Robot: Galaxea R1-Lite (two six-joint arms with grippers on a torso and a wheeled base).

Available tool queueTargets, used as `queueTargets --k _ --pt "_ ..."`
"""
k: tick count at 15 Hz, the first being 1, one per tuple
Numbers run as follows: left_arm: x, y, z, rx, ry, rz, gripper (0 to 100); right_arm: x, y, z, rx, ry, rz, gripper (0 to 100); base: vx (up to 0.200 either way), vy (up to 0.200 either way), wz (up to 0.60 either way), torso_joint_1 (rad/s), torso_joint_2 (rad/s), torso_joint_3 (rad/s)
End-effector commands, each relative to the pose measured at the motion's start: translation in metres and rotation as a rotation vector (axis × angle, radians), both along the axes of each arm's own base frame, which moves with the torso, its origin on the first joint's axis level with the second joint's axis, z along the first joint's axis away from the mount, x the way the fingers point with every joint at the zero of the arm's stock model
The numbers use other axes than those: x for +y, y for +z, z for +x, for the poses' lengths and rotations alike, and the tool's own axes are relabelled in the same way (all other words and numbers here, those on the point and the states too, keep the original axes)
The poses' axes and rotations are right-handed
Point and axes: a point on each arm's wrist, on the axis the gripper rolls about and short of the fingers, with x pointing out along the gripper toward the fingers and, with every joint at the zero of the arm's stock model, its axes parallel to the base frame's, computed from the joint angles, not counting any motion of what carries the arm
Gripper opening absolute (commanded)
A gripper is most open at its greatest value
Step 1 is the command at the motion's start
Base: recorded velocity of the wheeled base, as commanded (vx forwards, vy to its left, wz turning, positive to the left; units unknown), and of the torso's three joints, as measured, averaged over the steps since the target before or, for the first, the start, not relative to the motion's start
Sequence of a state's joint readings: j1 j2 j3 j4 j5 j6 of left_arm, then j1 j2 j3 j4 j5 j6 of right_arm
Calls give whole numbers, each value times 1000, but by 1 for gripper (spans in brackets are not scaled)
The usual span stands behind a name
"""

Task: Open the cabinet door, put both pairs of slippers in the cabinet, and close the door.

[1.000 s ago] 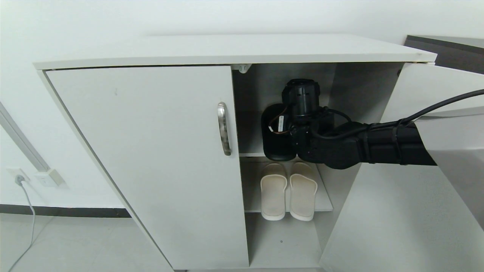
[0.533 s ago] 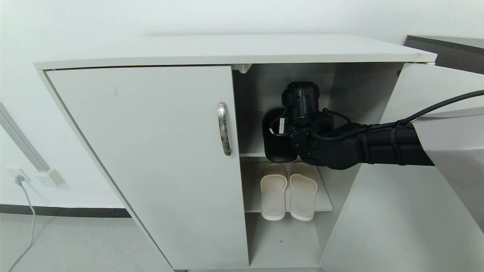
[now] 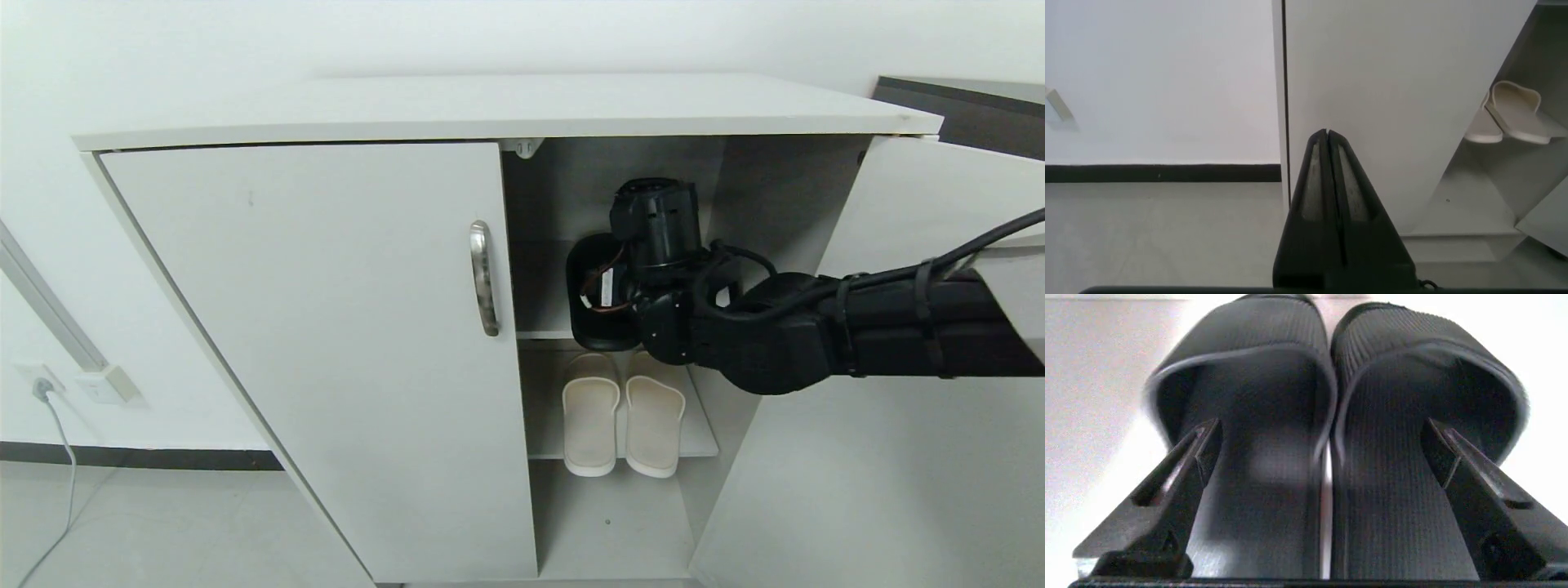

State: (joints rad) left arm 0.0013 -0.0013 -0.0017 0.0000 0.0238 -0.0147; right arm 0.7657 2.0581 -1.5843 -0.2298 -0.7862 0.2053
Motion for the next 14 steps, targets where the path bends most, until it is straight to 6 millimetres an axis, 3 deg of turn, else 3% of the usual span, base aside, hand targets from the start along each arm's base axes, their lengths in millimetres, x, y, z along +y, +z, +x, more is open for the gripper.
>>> queueTargets --k 1,4,7,10,11,14 --pt "0 0 0 1 1 -1 0 -9 15 -30 -17 1 9 100 0 0 0 0 0 0" --pt "0 0 0 1 1 1 0 -20 13 -68 -24 45 15 100 0 0 0 0 0 0" --pt "0 0 0 1 -1 1 0 -39 -6 -113 3 139 -2 100 0 0 0 0 0 0" --pt "0 0 0 1 -1 1 0 -50 -15 -128 17 244 7 100 0 0 0 0 0 0" --pt "0 0 0 1 1 1 0 -51 -17 -130 25 248 0 0 0 0 0 0 0 0" --pt "0 0 0 2 -1 2 0 -52 -20 -137 30 275 -2 0 0 0 0 0 0 0"
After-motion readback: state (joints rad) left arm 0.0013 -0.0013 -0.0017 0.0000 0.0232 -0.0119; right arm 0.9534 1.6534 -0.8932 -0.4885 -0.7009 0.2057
